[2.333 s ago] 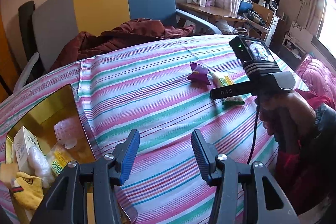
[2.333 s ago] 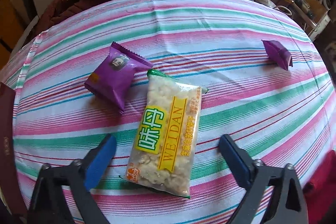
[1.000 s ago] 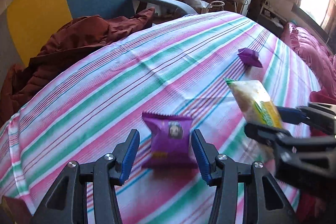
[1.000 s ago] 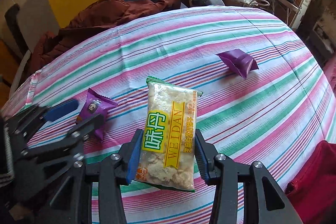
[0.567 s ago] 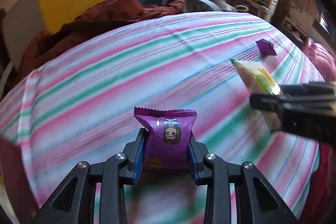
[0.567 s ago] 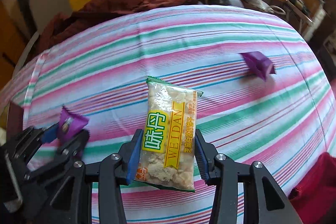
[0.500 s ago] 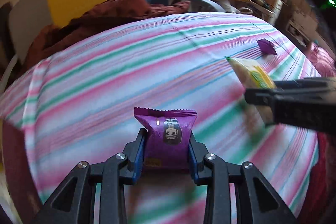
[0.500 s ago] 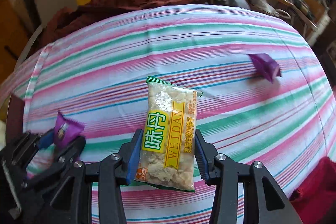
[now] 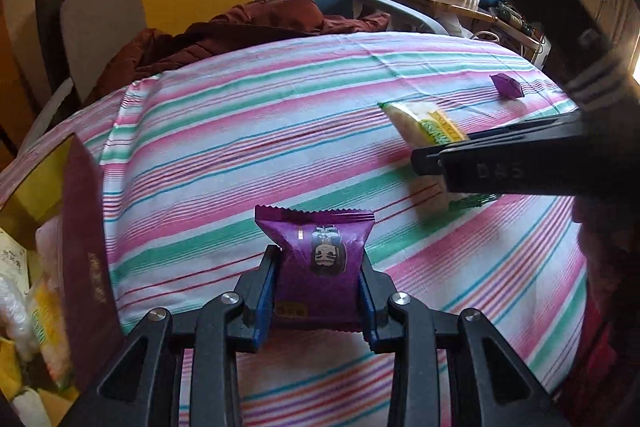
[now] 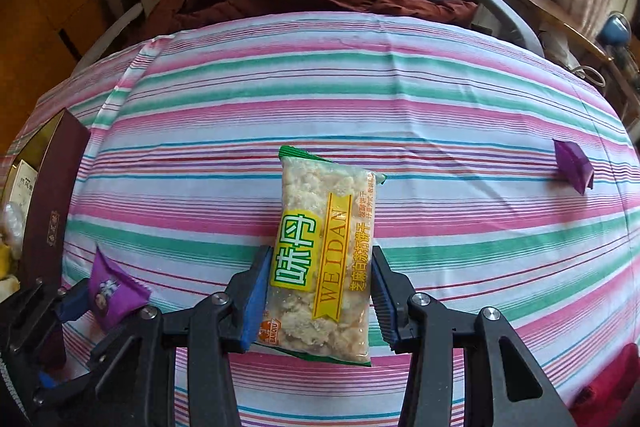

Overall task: Organize objects
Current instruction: 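Grasp the WEIDAN snack pack with right tool while left tool grasps purple candy, then carry snack pack and purple candy into the gold tray and release both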

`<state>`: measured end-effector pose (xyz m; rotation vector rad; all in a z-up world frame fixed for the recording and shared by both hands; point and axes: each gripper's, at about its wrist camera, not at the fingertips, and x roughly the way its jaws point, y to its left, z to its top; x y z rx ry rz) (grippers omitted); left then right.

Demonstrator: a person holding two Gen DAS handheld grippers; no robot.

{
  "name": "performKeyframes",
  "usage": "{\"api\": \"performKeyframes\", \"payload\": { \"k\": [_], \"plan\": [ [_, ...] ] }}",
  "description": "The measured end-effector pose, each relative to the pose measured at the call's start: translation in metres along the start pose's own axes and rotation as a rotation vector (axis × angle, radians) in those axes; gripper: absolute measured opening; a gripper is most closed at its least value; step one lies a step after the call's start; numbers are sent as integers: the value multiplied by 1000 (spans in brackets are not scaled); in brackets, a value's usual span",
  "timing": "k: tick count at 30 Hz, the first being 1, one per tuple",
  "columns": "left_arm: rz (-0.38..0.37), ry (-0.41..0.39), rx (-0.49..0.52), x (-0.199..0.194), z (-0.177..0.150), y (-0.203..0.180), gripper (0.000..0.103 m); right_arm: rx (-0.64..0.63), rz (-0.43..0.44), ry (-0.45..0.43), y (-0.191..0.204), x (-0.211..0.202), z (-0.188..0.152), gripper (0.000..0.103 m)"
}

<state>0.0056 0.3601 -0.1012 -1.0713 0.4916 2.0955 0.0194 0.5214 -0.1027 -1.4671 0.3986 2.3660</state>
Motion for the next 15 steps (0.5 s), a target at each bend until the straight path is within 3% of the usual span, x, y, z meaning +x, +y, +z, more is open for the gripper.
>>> {"api": "performKeyframes", "payload": {
  "k": [15],
  "plan": [
    [35, -134, -38, -72, 1, 25, 35, -68, 66, -20, 35, 3, -7, 47]
  ]
}}
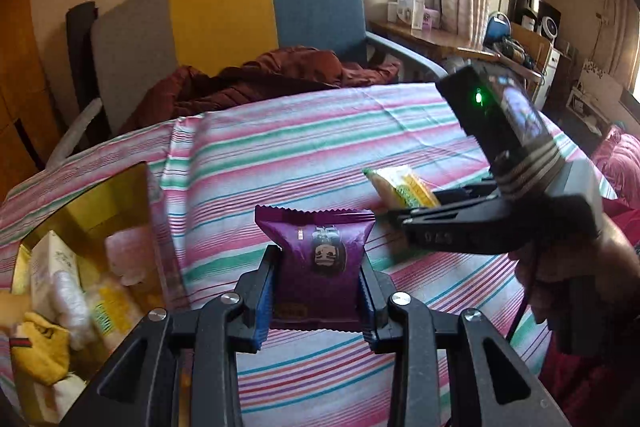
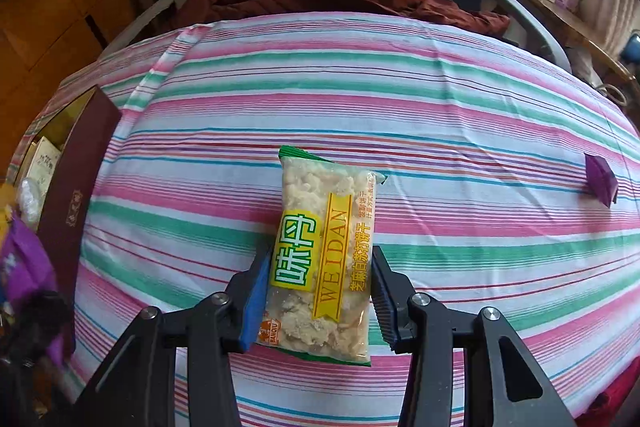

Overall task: Organize objects
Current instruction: 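Carry snack pack and purple candy into the gold tray and release both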

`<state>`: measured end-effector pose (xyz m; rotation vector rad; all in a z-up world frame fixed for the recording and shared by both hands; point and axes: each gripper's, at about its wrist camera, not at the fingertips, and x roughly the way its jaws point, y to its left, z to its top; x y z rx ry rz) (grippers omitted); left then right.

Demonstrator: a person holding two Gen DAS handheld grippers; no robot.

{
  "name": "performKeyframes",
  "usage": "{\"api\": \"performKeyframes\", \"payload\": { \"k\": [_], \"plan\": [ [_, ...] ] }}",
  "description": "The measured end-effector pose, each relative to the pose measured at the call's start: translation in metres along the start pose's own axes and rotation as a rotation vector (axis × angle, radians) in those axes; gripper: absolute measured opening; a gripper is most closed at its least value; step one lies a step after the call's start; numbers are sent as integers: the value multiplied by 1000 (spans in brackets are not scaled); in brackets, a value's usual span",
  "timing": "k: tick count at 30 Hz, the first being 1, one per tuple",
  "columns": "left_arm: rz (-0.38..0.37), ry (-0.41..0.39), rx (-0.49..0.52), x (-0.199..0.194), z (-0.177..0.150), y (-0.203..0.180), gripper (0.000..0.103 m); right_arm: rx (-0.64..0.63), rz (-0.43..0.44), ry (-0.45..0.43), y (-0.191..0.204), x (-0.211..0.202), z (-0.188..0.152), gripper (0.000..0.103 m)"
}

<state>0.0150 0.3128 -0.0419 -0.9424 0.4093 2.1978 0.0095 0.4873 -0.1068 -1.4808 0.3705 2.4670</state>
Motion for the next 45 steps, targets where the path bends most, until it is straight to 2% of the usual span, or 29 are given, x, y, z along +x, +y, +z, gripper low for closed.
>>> {"api": "performKeyframes", "payload": {
  "k": [15, 21, 25, 28, 35, 38, 45],
  "plan": [
    [29, -40, -88, -44, -17, 46, 35, -52, 3, -3, 21, 3, -9, 47],
    [40, -55, -158, -68, -35, 83, 35, -82, 10, -24, 34, -5, -10, 47],
    [78, -81, -248, -91, -47, 126, 35, -95, 59, -59, 53, -24, -7, 47],
    [118, -88, -318, -104, -60, 159, 35, -86, 127, -87, 74, -38, -4, 47],
    [172, -86, -449, -112, -78, 216, 35, -135, 278, -123, 146, -52, 10, 47],
    [175, -95, -453, -112, -76, 221, 35, -151, 305, -121, 172, -50, 17, 47],
    [217, -106, -389, -103, -55, 218, 35, -184, 334, -117, 211, -43, 27, 47]
  ]
}}
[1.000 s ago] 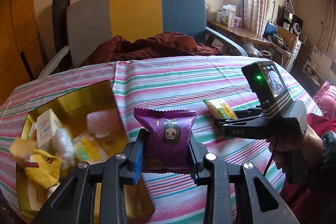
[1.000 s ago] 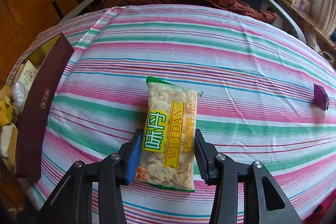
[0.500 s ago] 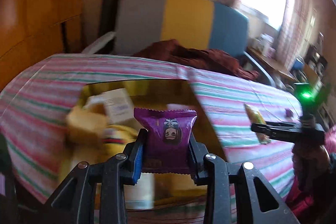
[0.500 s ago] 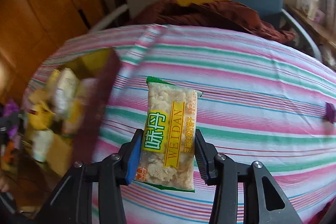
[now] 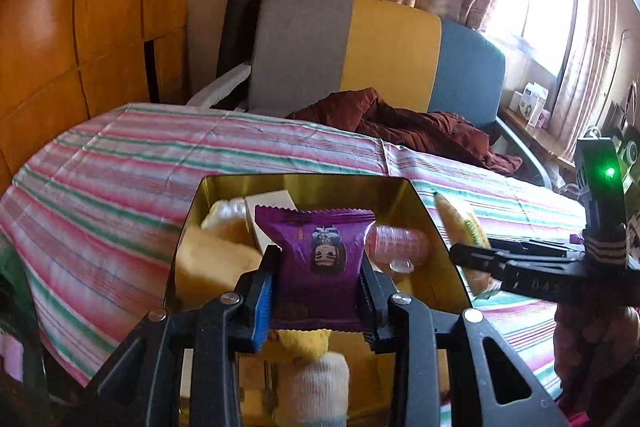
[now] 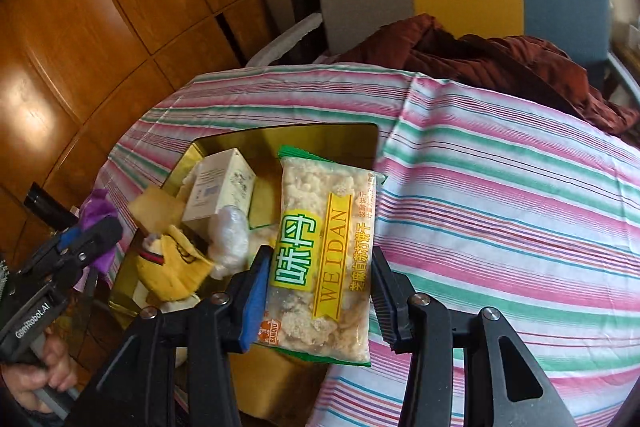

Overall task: Organize objects
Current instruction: 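Carry snack pack and purple candy into the gold tray and release both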

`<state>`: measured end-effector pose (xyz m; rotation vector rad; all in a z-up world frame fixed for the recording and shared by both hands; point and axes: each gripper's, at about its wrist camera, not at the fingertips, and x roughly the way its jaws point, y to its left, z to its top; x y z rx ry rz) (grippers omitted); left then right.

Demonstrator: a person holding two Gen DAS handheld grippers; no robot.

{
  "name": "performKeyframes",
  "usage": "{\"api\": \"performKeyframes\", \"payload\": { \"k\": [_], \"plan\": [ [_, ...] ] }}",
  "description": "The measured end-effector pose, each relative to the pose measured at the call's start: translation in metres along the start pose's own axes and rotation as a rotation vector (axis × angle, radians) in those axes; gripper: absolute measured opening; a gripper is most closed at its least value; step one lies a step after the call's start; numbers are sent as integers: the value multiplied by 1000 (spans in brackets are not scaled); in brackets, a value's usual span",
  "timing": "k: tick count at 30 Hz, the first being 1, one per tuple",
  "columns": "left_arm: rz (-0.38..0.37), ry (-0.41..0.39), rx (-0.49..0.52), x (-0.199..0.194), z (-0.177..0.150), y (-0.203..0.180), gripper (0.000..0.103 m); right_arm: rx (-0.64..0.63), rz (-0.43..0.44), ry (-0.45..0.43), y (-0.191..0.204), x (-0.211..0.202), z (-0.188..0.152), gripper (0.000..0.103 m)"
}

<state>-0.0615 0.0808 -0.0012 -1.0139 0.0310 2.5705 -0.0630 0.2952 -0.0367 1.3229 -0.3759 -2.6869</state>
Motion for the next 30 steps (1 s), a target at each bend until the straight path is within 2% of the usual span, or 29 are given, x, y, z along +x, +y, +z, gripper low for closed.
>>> {"api": "performKeyframes", "payload": {
  "k": [12, 24, 26, 28, 30],
  "plan": [
    [4, 14, 73, 28, 22, -21, 35, -9, -4, 16, 7, 16, -3, 47],
    [-111, 104, 28, 79, 57, -20, 36, -24, -8, 14, 10, 23, -4, 47],
    [-129, 119, 5, 88, 62, -20, 38, -29, -13, 14, 11, 25, -4, 47],
    [-146, 150, -16, 98, 65, -20, 47, -29, -10, 16, 12, 28, -3, 48],
    [-153, 167, -40, 106, 65, -18, 48, -27, -17, 14, 13, 31, -3, 49]
  ]
}}
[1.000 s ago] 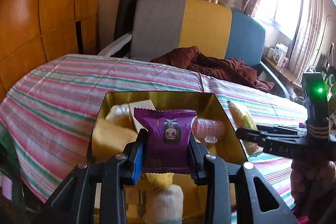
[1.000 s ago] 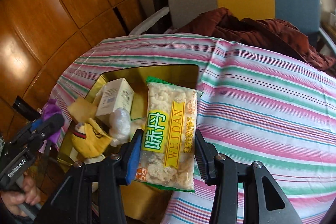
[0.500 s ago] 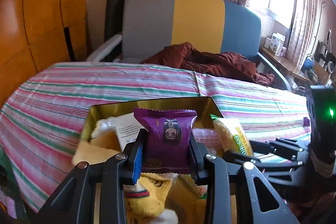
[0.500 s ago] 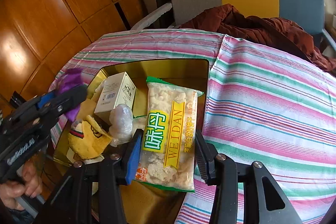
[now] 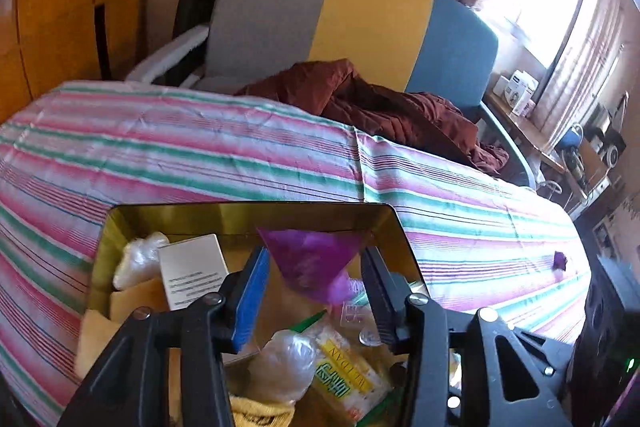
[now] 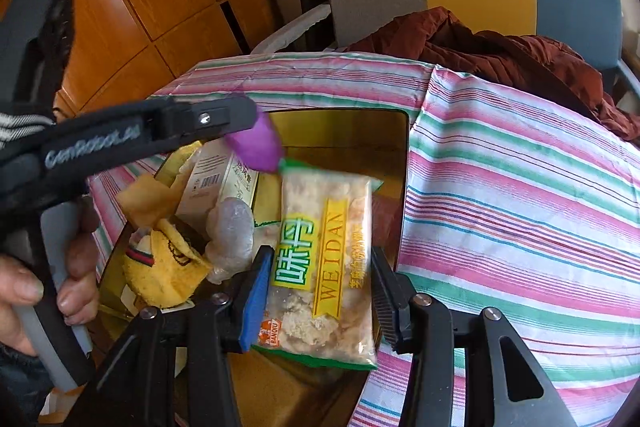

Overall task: Organize objects
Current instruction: 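Carry snack pack and purple candy into the gold tray and release both, then withdraw both tools from the gold tray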

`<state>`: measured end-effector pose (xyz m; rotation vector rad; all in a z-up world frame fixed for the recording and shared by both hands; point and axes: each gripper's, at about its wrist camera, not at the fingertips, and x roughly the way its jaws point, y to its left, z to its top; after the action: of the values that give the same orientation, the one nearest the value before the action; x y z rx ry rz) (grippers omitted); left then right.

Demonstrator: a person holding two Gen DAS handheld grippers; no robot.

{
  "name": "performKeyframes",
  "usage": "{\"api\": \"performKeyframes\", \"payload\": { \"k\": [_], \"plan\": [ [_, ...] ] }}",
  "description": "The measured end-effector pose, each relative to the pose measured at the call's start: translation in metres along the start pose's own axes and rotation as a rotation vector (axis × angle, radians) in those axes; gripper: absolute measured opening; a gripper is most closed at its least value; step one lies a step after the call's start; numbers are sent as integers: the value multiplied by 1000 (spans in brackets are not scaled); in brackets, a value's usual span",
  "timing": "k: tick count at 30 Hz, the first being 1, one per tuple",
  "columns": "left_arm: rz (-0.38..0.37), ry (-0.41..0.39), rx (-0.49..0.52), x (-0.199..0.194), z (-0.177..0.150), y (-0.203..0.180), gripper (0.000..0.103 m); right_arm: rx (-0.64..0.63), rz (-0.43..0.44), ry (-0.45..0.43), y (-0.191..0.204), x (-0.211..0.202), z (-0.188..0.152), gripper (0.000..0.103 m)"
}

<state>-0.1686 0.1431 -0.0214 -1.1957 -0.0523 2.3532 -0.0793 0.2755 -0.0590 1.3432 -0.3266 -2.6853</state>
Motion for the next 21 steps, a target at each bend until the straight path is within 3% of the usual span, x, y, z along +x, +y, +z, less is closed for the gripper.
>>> {"api": "performKeyframes", "payload": {
  "k": [5, 17, 21],
  "plan": [
    [40, -19, -42, -5, -7, 9, 48, 5, -8, 0, -1, 4, -2, 49],
    [161, -88, -1, -51, -51, 9, 48, -5, -27, -15, 6, -6, -10, 50],
    [199, -111, 13, -66, -62, 5, 48, -9, -29, -32, 12, -13, -13, 61]
  ]
}}
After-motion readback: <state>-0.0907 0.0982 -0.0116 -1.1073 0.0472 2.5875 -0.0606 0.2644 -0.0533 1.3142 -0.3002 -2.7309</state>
